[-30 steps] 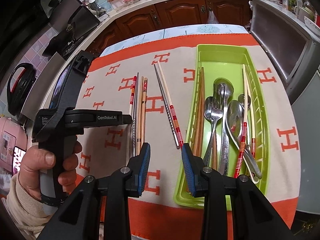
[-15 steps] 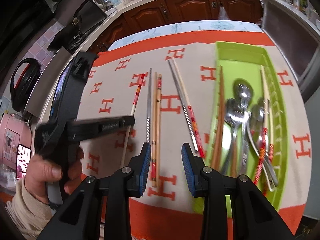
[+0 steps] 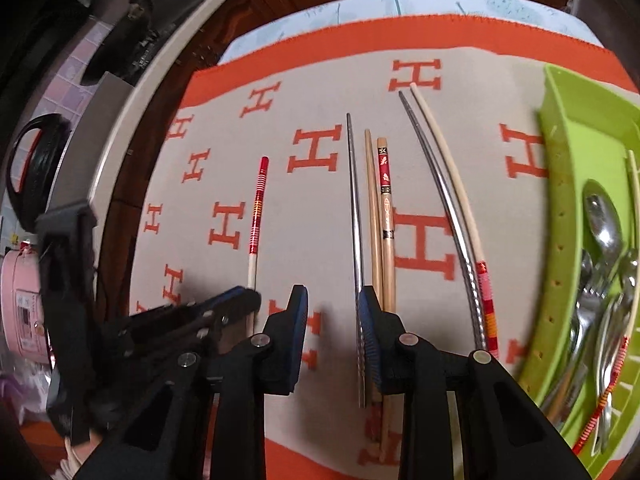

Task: Organize utensils
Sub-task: 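Grasp a red-banded white chopstick with the left gripper while the right grasps a steel chopstick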

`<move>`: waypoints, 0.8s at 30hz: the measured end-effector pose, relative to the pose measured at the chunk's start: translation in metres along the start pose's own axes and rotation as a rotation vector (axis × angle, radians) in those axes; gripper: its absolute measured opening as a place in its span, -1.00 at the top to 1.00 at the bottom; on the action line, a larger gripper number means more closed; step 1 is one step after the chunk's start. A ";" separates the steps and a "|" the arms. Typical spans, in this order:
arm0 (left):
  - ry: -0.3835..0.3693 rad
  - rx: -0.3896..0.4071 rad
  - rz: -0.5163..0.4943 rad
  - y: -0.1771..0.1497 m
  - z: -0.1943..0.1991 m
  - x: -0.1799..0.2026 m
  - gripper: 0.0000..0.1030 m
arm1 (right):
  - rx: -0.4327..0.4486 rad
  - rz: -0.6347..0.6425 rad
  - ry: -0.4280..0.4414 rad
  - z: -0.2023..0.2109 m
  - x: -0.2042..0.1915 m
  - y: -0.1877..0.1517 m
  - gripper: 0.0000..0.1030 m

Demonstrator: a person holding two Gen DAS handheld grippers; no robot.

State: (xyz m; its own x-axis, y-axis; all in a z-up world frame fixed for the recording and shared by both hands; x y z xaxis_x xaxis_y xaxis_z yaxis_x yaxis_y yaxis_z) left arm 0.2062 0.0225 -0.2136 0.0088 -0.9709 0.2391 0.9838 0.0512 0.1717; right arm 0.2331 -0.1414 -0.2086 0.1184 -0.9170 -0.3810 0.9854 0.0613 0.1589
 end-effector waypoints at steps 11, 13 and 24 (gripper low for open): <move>-0.048 0.001 0.018 -0.005 0.006 -0.012 0.92 | -0.058 0.036 -0.110 -0.029 -0.007 0.008 0.53; -0.053 0.001 0.019 -0.005 0.007 -0.014 0.92 | -0.071 0.042 -0.123 -0.033 -0.009 0.008 0.53; -0.059 0.002 0.023 -0.005 0.006 -0.013 0.92 | -0.059 0.114 -0.236 -0.044 -0.016 0.006 0.88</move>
State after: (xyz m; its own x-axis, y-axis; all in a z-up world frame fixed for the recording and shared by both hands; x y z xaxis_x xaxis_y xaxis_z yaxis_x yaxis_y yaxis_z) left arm 0.2000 0.0364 -0.2123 0.0207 -0.9541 0.2989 0.9832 0.0737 0.1671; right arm 0.2424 -0.1093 -0.2420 0.2039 -0.9689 -0.1399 0.9736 0.1858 0.1324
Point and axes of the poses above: each gripper's, at about its wrist camera, not at the fingertips, and z roughly against the way its jaws point, x to its right, y to its top, the point moved 2 cm from there along -z, roughly the way its jaws point, and after that the axes turned 1 degree about y, right-handed, at the moved point
